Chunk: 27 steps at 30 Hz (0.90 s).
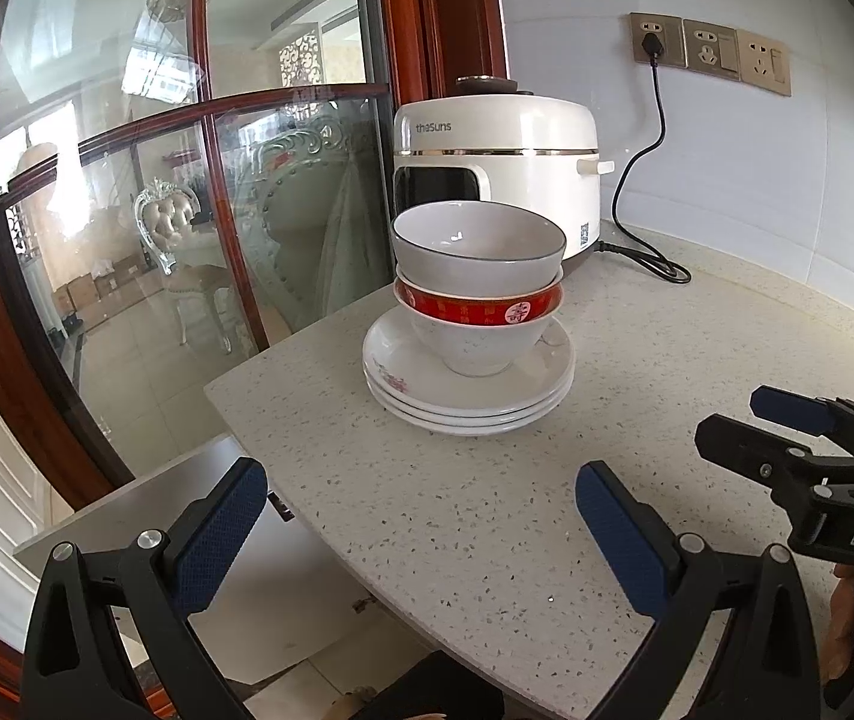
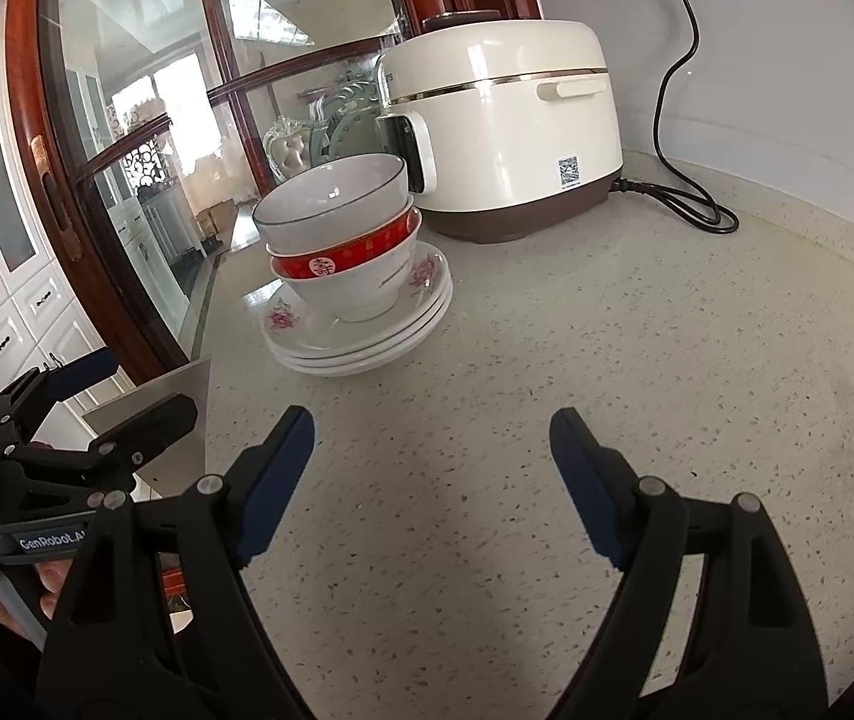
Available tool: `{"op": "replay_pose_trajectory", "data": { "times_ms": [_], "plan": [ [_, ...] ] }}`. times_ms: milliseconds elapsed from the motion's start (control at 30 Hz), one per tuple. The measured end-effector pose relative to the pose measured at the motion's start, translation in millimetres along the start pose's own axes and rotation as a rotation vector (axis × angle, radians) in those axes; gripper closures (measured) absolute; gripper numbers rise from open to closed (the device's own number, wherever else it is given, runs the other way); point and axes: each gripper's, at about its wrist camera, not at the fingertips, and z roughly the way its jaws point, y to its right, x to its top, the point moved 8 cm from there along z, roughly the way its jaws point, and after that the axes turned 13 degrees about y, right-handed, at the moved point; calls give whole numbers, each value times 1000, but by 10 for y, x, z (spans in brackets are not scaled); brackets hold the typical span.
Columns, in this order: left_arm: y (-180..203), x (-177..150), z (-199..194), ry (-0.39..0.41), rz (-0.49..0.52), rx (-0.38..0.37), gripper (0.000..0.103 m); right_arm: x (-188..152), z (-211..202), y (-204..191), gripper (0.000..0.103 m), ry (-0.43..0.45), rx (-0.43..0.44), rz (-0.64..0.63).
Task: Organize plates and bowls
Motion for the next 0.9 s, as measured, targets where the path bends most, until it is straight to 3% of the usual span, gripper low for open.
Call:
{"op": "replay_pose_trajectory", "data": {
  "times_ms": [700, 900],
  "plan": [
    [-8, -23, 14, -10, 7, 11, 0, -27, 17, -32, 20, -12, 6, -5],
    [2, 32, -39, 26, 17, 19, 0, -27, 19, -36, 19, -12, 6, -6]
  ]
}}
